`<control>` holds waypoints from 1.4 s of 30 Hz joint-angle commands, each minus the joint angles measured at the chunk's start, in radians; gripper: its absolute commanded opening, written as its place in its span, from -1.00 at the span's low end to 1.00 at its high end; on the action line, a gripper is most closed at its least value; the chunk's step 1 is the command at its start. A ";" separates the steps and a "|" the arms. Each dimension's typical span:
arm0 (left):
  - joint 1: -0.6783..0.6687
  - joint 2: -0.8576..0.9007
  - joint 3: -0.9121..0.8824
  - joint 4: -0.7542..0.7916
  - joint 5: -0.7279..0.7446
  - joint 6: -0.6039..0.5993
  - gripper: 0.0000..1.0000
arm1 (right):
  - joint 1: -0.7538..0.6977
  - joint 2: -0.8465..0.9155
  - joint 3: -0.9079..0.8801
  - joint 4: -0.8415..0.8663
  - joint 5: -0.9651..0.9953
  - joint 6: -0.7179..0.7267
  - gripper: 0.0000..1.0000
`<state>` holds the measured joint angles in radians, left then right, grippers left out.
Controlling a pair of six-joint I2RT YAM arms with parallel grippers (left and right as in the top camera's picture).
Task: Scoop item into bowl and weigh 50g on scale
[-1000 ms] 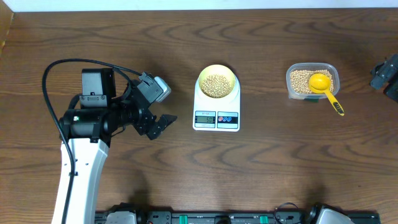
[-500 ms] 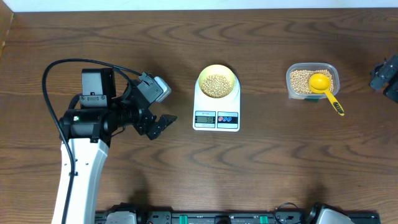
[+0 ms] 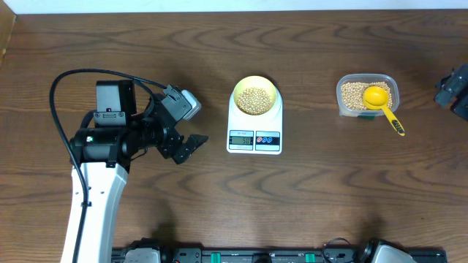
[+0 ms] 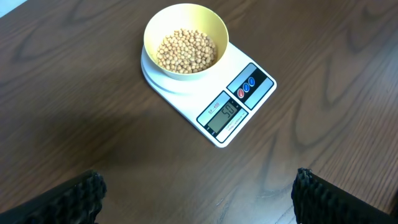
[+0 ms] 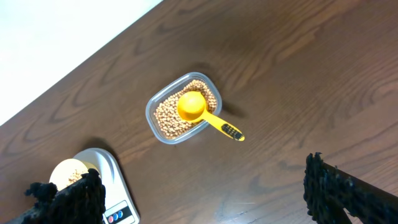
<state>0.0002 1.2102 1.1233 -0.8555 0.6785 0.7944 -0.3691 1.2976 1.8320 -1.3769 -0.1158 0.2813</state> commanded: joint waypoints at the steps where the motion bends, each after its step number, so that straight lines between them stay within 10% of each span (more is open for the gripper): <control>1: 0.005 0.000 0.005 0.000 0.009 0.017 0.95 | 0.004 -0.002 0.013 -0.005 -0.003 0.010 0.99; 22: 0.005 0.000 0.005 0.000 0.009 0.017 0.95 | 0.004 0.002 0.007 -0.018 0.045 -0.017 0.99; 42: 0.005 0.000 0.005 0.000 0.009 0.017 0.95 | 0.103 -0.593 -0.937 0.979 0.031 -0.279 0.99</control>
<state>-0.0002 1.2102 1.1233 -0.8555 0.6785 0.7944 -0.2775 0.7841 1.0016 -0.4515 -0.0425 0.0456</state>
